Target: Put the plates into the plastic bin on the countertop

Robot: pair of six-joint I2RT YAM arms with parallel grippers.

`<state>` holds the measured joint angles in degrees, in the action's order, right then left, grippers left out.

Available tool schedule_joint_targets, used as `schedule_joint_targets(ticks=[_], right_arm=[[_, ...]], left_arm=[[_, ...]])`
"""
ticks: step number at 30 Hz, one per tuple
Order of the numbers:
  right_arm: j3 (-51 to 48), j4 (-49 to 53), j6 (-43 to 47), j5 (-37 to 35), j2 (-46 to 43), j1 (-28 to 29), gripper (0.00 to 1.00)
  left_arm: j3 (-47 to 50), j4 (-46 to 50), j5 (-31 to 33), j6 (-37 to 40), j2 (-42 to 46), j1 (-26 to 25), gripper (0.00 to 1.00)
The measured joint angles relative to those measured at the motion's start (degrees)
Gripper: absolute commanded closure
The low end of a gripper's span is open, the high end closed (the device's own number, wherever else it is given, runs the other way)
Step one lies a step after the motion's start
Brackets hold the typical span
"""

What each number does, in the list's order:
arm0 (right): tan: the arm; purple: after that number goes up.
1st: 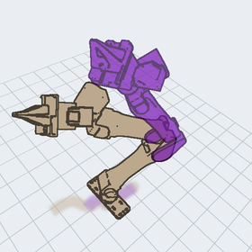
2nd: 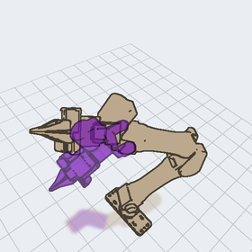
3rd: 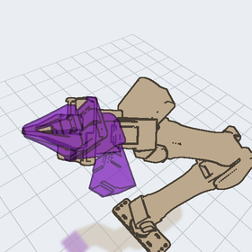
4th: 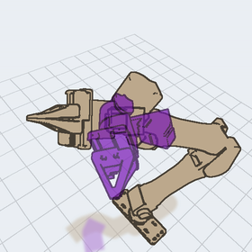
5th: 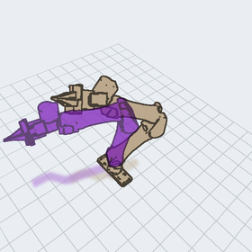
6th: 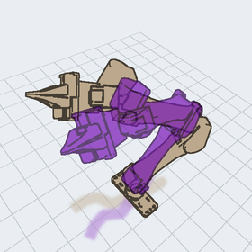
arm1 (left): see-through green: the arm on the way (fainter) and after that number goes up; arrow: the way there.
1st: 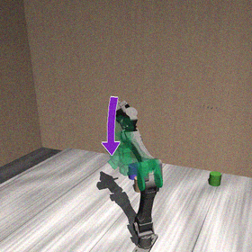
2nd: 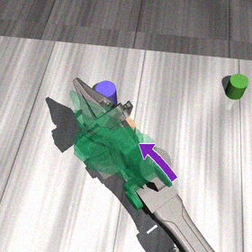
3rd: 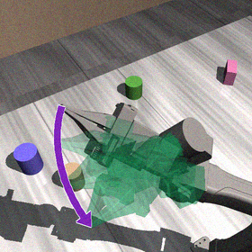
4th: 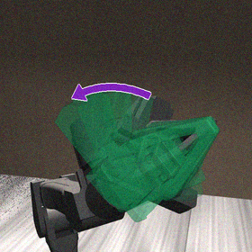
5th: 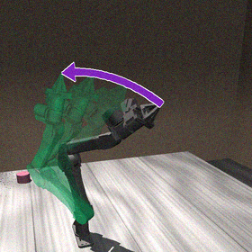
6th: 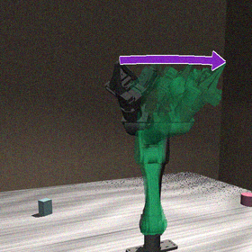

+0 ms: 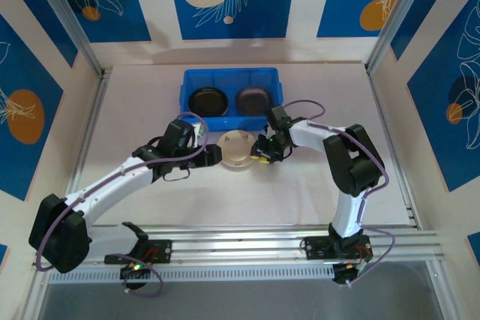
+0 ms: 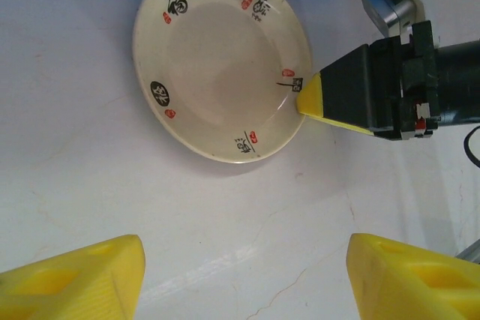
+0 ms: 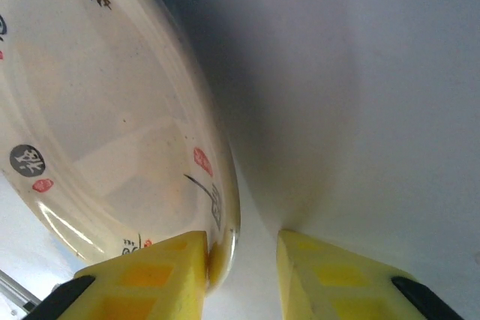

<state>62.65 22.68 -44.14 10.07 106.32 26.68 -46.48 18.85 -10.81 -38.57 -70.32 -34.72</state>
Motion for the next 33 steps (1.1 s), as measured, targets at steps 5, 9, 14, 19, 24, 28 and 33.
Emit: schedule_joint_targets(ticks=[5,9,14,19,24,28,33], right_arm=[[0.0,-1.7,-1.3,0.0,0.4,0.2,0.7],[0.5,-1.7,-1.9,0.0,0.9,0.2,0.73],[1.1,-1.2,-2.4,0.4,1.6,0.2,0.8],[1.2,-2.1,-2.5,0.6,1.9,0.5,0.84],[0.9,-3.3,-2.4,2.1,1.5,0.6,0.97],[-0.9,-3.5,-2.5,2.4,-1.0,1.0,1.0],[-4.0,-0.6,-1.9,2.4,-6.5,1.1,1.0]], left_arm=[[0.5,0.0,0.0,0.0,-0.4,0.2,0.29],[0.5,-0.3,0.0,0.0,-0.8,0.3,0.3],[0.5,-0.9,0.0,0.0,-1.6,0.7,0.3],[1.4,-1.9,0.0,0.0,-1.7,1.0,0.3],[2.0,-2.2,0.0,0.0,-2.0,1.6,0.3],[2.2,-2.2,-0.1,0.0,-2.0,2.2,0.3],[3.8,-3.7,-1.4,-0.5,-1.5,4.5,0.35]])
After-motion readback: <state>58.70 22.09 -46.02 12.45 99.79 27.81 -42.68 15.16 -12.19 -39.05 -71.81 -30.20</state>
